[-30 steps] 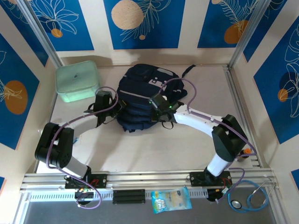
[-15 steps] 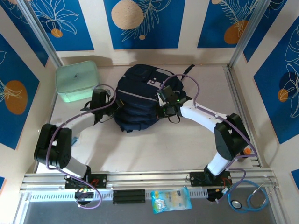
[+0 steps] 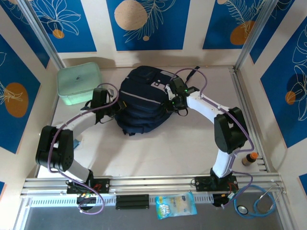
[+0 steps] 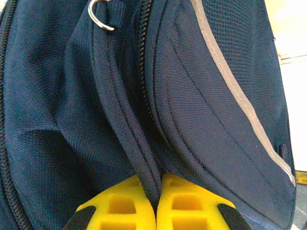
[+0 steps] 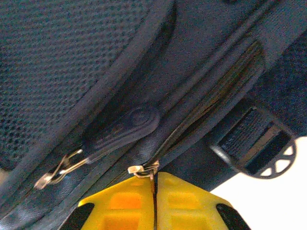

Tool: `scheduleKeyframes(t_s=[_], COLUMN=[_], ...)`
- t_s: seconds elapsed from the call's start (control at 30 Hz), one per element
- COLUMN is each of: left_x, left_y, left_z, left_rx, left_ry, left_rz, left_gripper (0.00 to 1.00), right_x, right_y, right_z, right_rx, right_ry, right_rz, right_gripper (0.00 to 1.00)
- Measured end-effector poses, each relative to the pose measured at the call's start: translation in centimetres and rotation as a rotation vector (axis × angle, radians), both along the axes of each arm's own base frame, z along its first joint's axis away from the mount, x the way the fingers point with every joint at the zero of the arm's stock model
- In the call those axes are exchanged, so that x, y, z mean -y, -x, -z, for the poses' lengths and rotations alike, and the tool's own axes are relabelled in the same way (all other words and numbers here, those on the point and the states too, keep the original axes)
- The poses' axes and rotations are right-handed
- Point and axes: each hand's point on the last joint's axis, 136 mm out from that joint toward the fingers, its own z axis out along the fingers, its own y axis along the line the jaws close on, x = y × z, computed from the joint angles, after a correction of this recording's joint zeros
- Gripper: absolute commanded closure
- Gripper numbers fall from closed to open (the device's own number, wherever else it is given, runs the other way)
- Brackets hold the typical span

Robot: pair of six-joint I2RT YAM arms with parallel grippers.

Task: Pack the student bag
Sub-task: Zip the student bag at the top-center of the table, then unzip the student bag at the top-center of the table.

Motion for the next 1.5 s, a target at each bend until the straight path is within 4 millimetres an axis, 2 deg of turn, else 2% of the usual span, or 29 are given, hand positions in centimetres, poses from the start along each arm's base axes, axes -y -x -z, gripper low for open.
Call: scheduleKeyframes(t_s=[0.17,0.37,0.53,0.67,0.77,0.87,0.97,1.1,1.3,1.37,1.5], left_x=[0.0,0.1,0.2,0.3,0.2,0.1,0.1,0.0,0.1,0.1,0.1], left_y=[0.0,0.1,0.0,0.0,0.0,0.0,0.0,0.2,0.2,0.2,0.2], left_z=[-0.1,-0.2,-0.3,-0.5,-0.5,-0.3,-0.1,0.4,0.5,0.5,0.5], left_rx=[0.0,0.003,0.013,0.019,0.022,0.021,0.023,0.022,0.026,0.026,0.025], left_ry=[0.007,0.013,0.017,0.026,0.028,0.027,0.033,0.043,0.056,0.057,0.06], left_rz=[0.008,0.02,0.03,0.036,0.034,0.032,0.027,0.018,0.011,0.011,0.01], left_gripper=[1.0,1.0,1.0,0.98,0.95,0.95,0.95,0.93,0.91,0.9,0.9], right_x=[1.3,2.8,2.8,3.2,3.4,3.5,2.7,-0.1,-4.0,-4.5,-4.0], right_y=[-1.7,-3.9,-4.0,-3.9,-3.8,-2.4,-0.8,-0.3,-1.8,-2.4,-3.4], right_z=[0.2,-0.2,-0.3,-0.2,-0.5,-2.0,-4.5,-6.6,-5.6,-5.1,-4.2], right_rx=[-0.022,-0.019,-0.03,-0.041,-0.037,-0.007,0.047,0.09,0.072,0.073,0.072], right_ry=[-0.012,-0.038,-0.047,-0.043,-0.05,-0.101,-0.206,-0.367,-0.44,-0.438,-0.416], right_rz=[0.086,0.184,0.21,0.252,0.282,0.292,0.267,0.2,0.134,0.146,0.203], right_gripper=[0.82,0.84,0.84,0.73,0.57,0.41,0.34,0.32,0.32,0.32,0.32])
